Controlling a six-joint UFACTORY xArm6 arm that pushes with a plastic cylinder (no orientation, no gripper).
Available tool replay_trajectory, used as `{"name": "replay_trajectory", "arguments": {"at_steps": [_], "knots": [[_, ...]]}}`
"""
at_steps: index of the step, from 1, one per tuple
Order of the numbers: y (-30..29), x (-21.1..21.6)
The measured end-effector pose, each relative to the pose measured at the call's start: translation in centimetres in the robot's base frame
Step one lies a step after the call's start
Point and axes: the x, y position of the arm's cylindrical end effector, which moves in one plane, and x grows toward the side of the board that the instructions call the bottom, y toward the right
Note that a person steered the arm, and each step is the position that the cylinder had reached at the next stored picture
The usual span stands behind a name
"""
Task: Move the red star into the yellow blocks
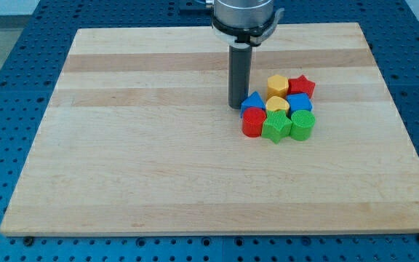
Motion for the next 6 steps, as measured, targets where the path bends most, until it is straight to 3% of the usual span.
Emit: {"name": "replay_trajectory", "arguments": {"at_steps": [2,3,4,6], "knots": [[-2.5,-0.1],[-2.3,-3.8],[1.6,-8.3],[13.5,-8.7]]}}
